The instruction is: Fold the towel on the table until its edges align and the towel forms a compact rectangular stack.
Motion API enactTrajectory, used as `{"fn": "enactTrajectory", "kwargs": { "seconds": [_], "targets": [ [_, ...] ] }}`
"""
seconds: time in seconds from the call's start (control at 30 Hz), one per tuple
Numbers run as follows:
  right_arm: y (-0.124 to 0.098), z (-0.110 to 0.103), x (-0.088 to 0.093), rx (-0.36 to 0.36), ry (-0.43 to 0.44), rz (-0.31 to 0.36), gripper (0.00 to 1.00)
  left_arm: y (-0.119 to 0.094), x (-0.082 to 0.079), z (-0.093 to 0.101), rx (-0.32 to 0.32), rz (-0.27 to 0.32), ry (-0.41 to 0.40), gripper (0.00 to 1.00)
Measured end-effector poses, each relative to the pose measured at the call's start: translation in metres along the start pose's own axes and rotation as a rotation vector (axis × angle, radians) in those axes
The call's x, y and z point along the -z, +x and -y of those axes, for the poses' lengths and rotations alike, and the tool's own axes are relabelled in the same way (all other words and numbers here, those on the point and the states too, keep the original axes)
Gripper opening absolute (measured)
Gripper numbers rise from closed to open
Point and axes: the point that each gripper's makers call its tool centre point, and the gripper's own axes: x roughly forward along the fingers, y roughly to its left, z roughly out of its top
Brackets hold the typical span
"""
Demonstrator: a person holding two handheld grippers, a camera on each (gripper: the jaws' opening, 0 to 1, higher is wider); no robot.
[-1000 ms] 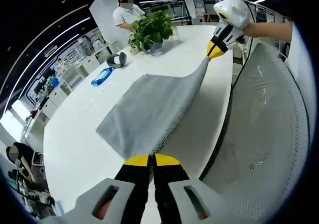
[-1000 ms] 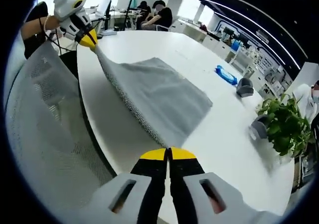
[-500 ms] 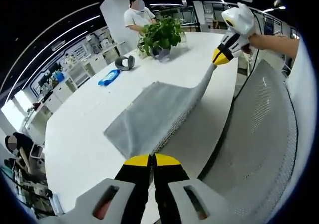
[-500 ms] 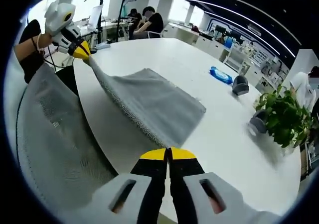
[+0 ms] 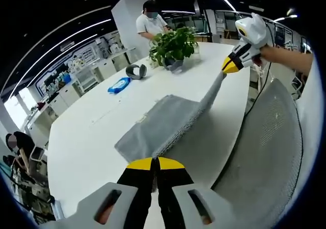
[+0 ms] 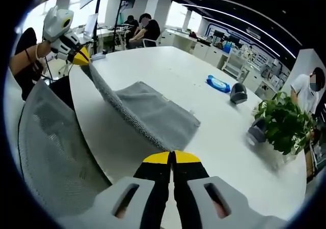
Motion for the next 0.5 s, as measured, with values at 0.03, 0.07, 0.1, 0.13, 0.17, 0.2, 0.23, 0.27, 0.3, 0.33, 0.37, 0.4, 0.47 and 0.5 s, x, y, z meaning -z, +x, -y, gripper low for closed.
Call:
{"fn": "enactTrajectory", "kwargs": {
  "seconds": [0.03, 0.07, 0.1, 0.13, 0.17, 0.2, 0.23, 0.27, 0.3, 0.33, 0.37, 0.4, 0.47, 0.5],
  "targets": [
    [0.002, 0.002, -0.002, 0.004, -0.003, 0.002, 0.00, 0.002, -0.001, -0.002, -0.004, 0.000, 0.000, 0.02],
    [0.005, 0.005, -0.005, 0.010, -0.010, 0.006, 0.00, 0.004, -0.001, -0.006, -0.007, 0.000, -0.007, 0.02],
    [0.007, 0.007, -0.007, 0.014, -0.017, 0.009, 0.00, 0.005, -0.001, -0.008, -0.007, -0.002, -0.016, 0.02],
    [0.010, 0.009, -0.009, 0.017, -0.022, 0.012, 0.00, 0.007, 0.000, -0.010, -0.007, -0.002, -0.029, 0.02],
    [0.013, 0.012, -0.012, 0.020, -0.028, 0.016, 0.00, 0.008, -0.001, -0.012, -0.009, 0.000, -0.037, 0.02],
    [0.015, 0.015, -0.014, 0.021, -0.030, 0.020, 0.00, 0.010, -0.001, -0.015, -0.011, 0.002, -0.044, 0.02],
    [0.018, 0.018, -0.018, 0.023, -0.035, 0.026, 0.00, 0.011, -0.003, -0.018, -0.015, 0.004, -0.045, 0.02],
    [0.019, 0.020, -0.020, 0.024, -0.037, 0.029, 0.00, 0.012, -0.004, -0.021, -0.019, 0.007, -0.044, 0.02],
    [0.023, 0.024, -0.025, 0.029, -0.044, 0.038, 0.00, 0.013, -0.008, -0.026, -0.027, 0.012, -0.038, 0.02],
    [0.023, 0.025, -0.026, 0.030, -0.046, 0.040, 0.00, 0.014, -0.010, -0.029, -0.030, 0.012, -0.034, 0.02],
    [0.026, 0.028, -0.029, 0.033, -0.053, 0.043, 0.00, 0.016, -0.012, -0.032, -0.032, 0.011, -0.032, 0.02],
    [0.028, 0.031, -0.033, 0.039, -0.064, 0.046, 0.00, 0.017, -0.015, -0.036, -0.036, 0.012, -0.028, 0.02],
    [0.032, 0.037, -0.040, 0.052, -0.081, 0.051, 0.00, 0.021, -0.019, -0.043, -0.044, 0.014, -0.021, 0.02],
    [0.033, 0.039, -0.042, 0.056, -0.087, 0.053, 0.00, 0.022, -0.021, -0.045, -0.046, 0.015, -0.021, 0.02]
  ]
}}
